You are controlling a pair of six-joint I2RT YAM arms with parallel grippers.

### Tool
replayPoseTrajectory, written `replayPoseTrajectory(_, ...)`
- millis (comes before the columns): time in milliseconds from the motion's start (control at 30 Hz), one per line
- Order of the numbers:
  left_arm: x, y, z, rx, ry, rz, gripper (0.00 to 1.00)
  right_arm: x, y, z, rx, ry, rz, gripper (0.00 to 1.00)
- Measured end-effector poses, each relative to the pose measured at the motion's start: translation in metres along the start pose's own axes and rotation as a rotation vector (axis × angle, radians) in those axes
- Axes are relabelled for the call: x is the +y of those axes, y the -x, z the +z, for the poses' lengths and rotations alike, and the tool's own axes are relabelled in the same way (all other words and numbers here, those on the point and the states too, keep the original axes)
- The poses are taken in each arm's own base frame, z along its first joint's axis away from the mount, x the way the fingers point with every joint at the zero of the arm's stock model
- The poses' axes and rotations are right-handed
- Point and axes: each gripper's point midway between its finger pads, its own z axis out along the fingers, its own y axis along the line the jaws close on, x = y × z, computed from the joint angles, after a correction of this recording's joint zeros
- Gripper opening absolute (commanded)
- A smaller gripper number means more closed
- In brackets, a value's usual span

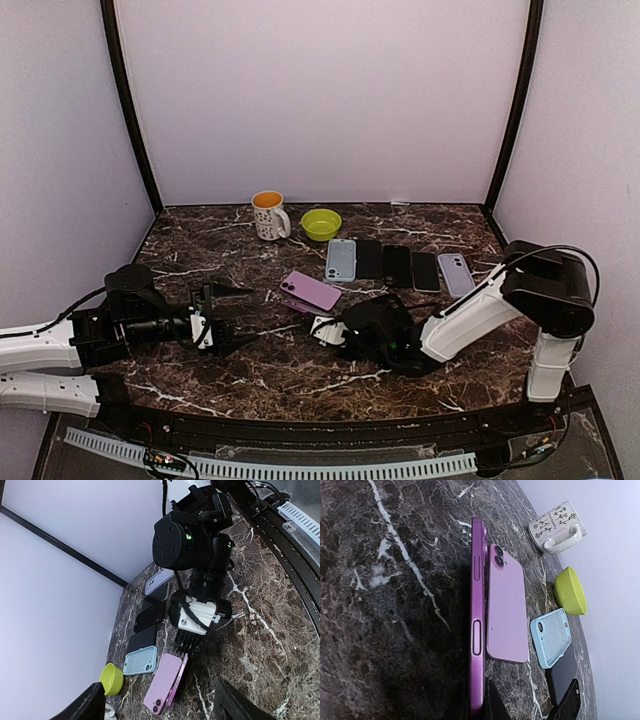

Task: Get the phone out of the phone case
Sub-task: Place the phone at the center of the board.

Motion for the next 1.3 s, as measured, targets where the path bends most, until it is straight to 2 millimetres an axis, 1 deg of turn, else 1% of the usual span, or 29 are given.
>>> replayPoseTrajectory(267,0.0,-0.001,0.0,0.004,0.003,0.004,0.77,-0.013,0.003,0.023,-0.027,0.006,-0.034,0.13)
replayPoseTrajectory(433,0.001,-0.002,0.0,0.011,0.009,0.006,0.77,-0.012,0.007,0.029,-0.054,0.04,-0.038,0.23)
replayPoseTrajectory(567,0.002,-0.002,0.0,0.013,0.01,0.007,0.77,-0.006,0.007,0.029,-0.058,0.076,-0.031,0.27)
replayPoseTrajectory(733,0.002,-0.002,0.0,0.014,0.01,0.013,0.77,0.0,0.004,0.029,-0.051,0.108,-0.012,0.29)
replayPoseTrajectory(867,0.002,-0.002,0.0,0.014,0.01,0.014,0.77,0.001,0.005,0.028,-0.052,0.117,0.012,0.3)
replayPoseTrajectory(1000,0.002,-0.003,0.0,0.014,0.01,0.014,0.77,-0.001,0.007,0.025,-0.053,0.12,0.038,0.3)
replayPoseTrajectory(1167,0.002,-0.003,0.0,0.015,0.01,0.014,0.77,-0.007,0.011,0.017,-0.059,0.125,0.076,0.36)
replayPoseTrajectory(1300,0.002,-0.003,0.0,0.017,0.012,0.014,0.77,-0.015,0.017,0.007,-0.077,0.12,0.113,0.38)
